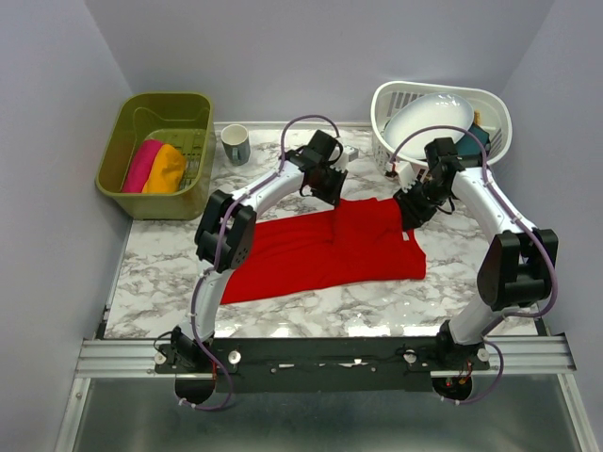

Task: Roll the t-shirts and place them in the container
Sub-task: Fold the T-shirt at the center of the board.

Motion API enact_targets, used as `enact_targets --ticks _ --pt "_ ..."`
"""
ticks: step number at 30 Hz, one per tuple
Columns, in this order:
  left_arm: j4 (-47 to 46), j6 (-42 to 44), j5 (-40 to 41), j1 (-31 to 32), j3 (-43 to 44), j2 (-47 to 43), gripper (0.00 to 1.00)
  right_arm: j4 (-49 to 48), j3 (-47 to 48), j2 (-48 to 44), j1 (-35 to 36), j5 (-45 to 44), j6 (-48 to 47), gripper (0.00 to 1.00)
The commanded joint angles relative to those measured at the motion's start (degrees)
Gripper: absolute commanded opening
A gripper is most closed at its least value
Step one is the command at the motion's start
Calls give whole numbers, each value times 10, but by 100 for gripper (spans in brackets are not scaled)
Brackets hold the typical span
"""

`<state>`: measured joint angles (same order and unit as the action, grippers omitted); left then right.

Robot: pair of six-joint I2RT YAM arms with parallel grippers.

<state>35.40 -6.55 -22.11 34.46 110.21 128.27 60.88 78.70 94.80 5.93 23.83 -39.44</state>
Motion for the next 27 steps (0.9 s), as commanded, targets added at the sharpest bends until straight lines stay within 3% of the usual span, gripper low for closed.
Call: enact_targets --ticks 1,7,9,13,16,20,27 --pt "14 15 125 -18 -24 -39 28 -13 1 5 0 -16 -1 38" --pt "67 110 89 -57 -117 -136 37 11 -29 6 1 -20 -69 38" --pt "104 190 38 -68 -168 -192 34 21 -71 -11 0 -26 -127 38" --pt "173 336 -10 -94 -351 -303 26 45 -144 -38 3 -59 -237 38" --pt "240 445 -18 -119 -447 -372 12 41 -178 -48 13 -74 -282 38" --pt "258 492 13 -139 -537 -427 0 18 -200 -40 53 -103 -289 37" --pt "195 485 66 -146 -625 -435 0 -37 -231 -16 109 -169 -267 34"
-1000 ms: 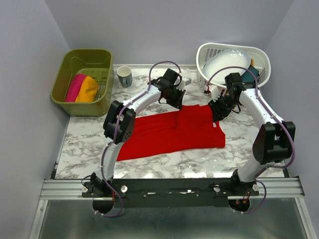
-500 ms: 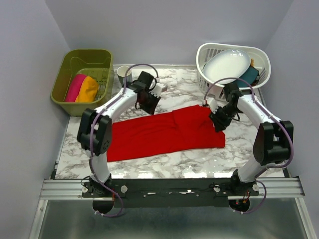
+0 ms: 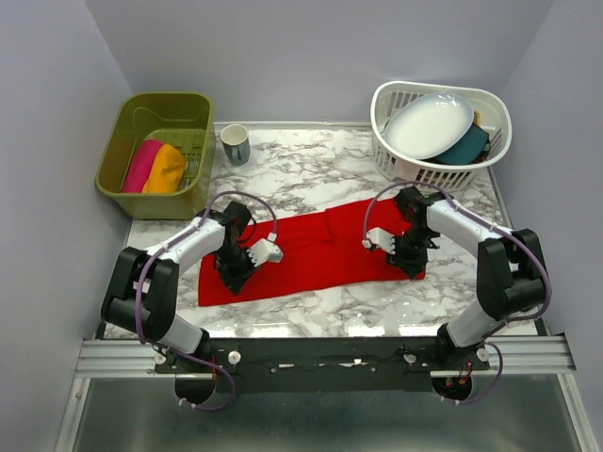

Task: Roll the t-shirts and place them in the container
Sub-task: Fold the T-shirt at the center of the board.

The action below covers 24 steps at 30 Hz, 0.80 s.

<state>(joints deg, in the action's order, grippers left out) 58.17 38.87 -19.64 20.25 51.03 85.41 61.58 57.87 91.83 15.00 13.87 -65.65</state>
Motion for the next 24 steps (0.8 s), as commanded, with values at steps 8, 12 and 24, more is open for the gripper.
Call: enact_targets --ticks 8,12,24 --pt "-91 47 105 -32 -98 -1 0 -117 -106 -3 11 -182 -37 31" --pt "-102 53 122 -48 -115 3 0 -125 -101 12 -12 -192 -33 30" --pt "-50 86 111 -79 -108 -30 2 -35 -9 27 -65 -164 -46 31"
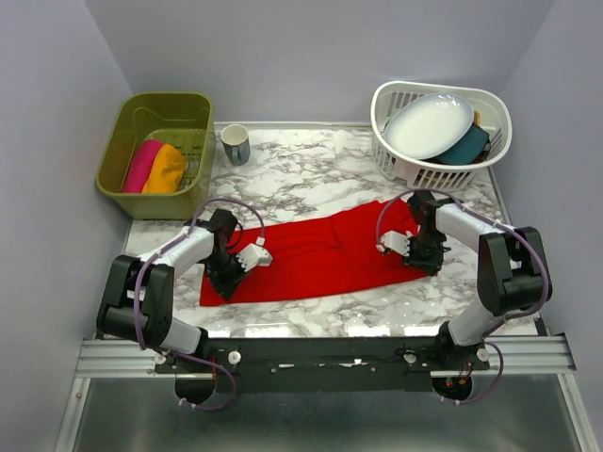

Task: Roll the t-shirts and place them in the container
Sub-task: Fold the T-shirt at the center of the board.

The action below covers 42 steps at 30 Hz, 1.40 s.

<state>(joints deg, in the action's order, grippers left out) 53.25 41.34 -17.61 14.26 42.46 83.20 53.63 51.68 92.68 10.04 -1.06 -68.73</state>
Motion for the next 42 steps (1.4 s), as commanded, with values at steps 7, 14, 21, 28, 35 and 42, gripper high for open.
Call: enact_targets --ticks 7,14,21,28,35,42 --pt "112 124 46 -22 110 -77 14 239 275 62 -15 153 25 33" --pt "50 60 83 -28 148 -17 17 219 378 127 6 215 155 33" --pt "-47 31 164 -62 88 27 8 92 364 147 73 176 195 33" --pt "-74 25 209 -103 25 49 5 60 420 223 106 142 216 32" --pt "-62 21 214 -120 -11 14 5 53 506 314 153 106 192 32" --pt "-20 41 237 -137 -32 -73 8 50 632 424 194 56 154 29"
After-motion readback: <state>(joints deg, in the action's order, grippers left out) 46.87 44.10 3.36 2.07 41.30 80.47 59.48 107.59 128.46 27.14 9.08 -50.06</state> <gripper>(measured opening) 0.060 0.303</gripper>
